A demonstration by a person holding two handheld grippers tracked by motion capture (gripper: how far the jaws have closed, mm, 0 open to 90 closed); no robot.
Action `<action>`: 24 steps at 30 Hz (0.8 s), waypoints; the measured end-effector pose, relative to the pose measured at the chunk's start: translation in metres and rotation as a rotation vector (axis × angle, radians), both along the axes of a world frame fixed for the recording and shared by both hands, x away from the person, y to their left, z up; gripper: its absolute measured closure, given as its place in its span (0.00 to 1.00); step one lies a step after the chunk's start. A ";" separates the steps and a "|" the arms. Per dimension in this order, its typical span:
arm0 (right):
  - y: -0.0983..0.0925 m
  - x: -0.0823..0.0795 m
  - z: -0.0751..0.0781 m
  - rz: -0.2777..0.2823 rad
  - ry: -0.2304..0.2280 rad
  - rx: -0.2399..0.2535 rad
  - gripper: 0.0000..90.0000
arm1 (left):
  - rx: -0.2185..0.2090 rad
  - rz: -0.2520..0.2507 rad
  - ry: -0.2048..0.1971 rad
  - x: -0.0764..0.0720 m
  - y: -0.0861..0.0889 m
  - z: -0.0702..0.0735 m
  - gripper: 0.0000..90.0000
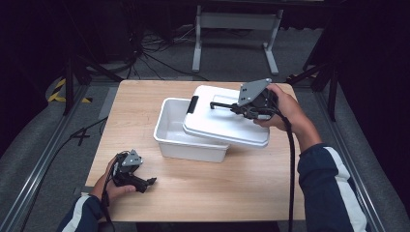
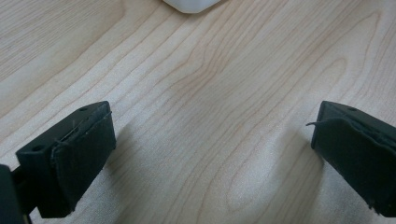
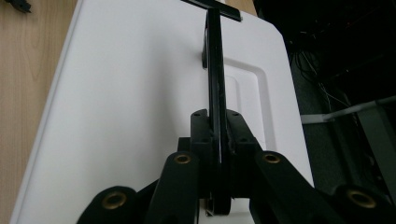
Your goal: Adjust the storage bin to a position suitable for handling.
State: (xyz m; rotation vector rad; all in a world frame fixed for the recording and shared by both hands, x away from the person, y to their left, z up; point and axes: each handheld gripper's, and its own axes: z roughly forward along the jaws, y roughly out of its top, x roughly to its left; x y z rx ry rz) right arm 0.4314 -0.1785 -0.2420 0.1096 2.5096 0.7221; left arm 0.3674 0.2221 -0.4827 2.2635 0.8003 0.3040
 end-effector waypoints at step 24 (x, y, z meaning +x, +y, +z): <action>-0.087 -0.030 -0.002 -0.088 -0.034 0.041 0.93 | 0.005 -0.001 -0.004 0.000 0.000 0.000 0.00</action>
